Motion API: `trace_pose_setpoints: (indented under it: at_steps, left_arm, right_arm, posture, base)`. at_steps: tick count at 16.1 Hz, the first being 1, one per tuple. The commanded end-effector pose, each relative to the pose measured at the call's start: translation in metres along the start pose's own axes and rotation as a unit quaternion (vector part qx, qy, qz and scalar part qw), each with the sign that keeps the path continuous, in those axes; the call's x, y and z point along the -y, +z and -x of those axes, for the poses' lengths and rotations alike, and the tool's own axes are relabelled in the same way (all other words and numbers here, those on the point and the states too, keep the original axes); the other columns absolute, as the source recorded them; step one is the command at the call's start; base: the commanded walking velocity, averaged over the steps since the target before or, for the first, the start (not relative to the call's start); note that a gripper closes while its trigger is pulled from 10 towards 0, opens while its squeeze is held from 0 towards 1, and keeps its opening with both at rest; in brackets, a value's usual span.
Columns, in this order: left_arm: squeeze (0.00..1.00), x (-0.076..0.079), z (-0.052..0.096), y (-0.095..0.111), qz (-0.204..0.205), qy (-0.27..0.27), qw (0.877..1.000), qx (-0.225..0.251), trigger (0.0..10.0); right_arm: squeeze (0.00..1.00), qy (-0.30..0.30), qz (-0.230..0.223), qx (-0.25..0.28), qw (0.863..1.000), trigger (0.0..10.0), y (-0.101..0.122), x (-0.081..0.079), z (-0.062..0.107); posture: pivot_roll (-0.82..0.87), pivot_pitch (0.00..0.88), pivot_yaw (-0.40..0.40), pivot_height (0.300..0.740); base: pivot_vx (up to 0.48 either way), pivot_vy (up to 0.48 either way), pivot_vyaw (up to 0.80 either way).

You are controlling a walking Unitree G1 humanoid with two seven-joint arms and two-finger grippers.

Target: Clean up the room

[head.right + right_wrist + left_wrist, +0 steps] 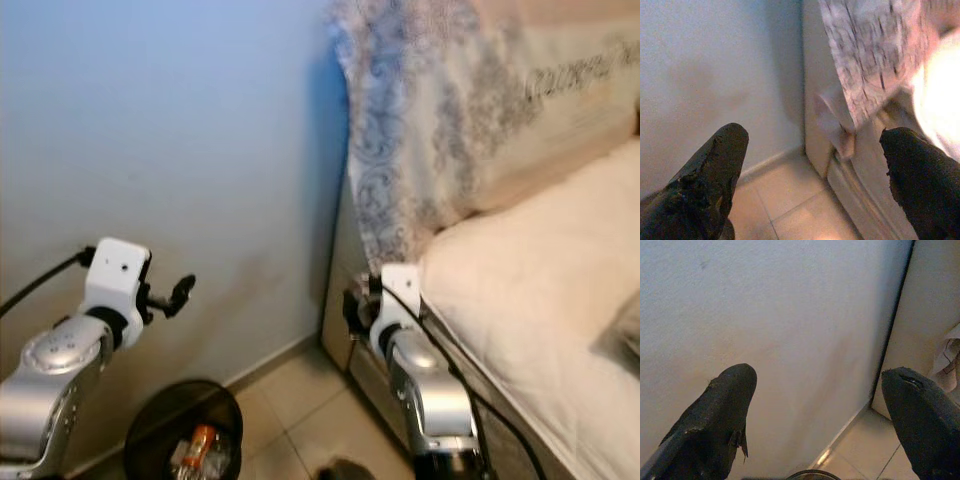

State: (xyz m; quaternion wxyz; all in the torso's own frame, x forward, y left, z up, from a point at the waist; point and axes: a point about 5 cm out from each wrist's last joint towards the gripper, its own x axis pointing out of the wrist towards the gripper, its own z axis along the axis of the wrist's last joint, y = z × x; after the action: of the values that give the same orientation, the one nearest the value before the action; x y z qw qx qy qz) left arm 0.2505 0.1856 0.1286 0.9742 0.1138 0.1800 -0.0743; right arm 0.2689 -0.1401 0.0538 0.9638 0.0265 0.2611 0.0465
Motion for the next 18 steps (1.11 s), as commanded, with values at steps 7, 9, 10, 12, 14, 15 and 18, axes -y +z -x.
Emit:
trace_pose_setpoints:
  at_steps: [7, 9, 10, 12, 14, 15, 18]
  left_arm:
    - [0.00, 0.004, -0.003, 0.006, -0.012, -0.006, 1.000, 0.012, 10.0]
    - [0.00, 0.005, -0.005, 0.006, -0.011, -0.009, 1.000, 0.012, 10.0]
    - [0.00, 0.006, -0.005, 0.006, -0.010, -0.009, 1.000, 0.012, 10.0]
    - [0.00, 0.005, -0.005, 0.006, -0.012, -0.008, 1.000, 0.013, 10.0]
    - [0.00, 0.004, -0.005, 0.005, -0.009, -0.004, 1.000, 0.015, 10.0]
    - [0.00, 0.005, -0.006, 0.006, -0.005, -0.004, 1.000, 0.016, 10.0]
    - [0.00, 0.006, -0.007, 0.003, -0.014, -0.005, 1.000, 0.009, 10.0]
  right_arm:
    - [1.00, -0.014, -0.002, -0.004, 1.000, 10.0, -0.009, 0.015, -0.007]
    - [1.00, -0.014, 0.001, 0.004, 1.000, 10.0, -0.003, 0.017, -0.008]
    - [1.00, -0.013, 0.002, 0.007, 1.000, 10.0, 0.000, 0.016, -0.008]
    - [1.00, -0.012, 0.004, 0.010, 1.000, 10.0, 0.003, 0.013, -0.005]
    - [1.00, -0.011, 0.007, 0.013, 1.000, 10.0, 0.008, 0.011, 0.000]
    - [1.00, -0.011, 0.007, 0.014, 1.000, 10.0, 0.009, 0.011, 0.000]
    - [1.00, -0.010, 0.009, 0.017, 1.000, 10.0, 0.015, 0.008, 0.002]
  posture:
    - [-0.06, 0.000, 0.009, 0.740]
    - [-0.06, 0.000, 0.005, 0.740]
    - [-0.06, 0.000, 0.002, 0.740]
    - [-0.06, 0.000, -0.002, 0.740]
    - [-0.07, 0.000, 0.001, 0.740]
    - [-0.07, 0.000, 0.002, 0.740]
    - [-0.06, 0.000, -0.003, 0.740]
  base:
    - [0.000, 0.000, -0.77]
    - [0.000, 0.000, -0.77]
    - [0.000, 0.000, -0.77]
    - [0.000, 0.000, -0.77]
    - [0.000, 0.000, -0.77]
    - [0.000, 0.000, -0.77]
    - [0.000, 0.000, -0.77]
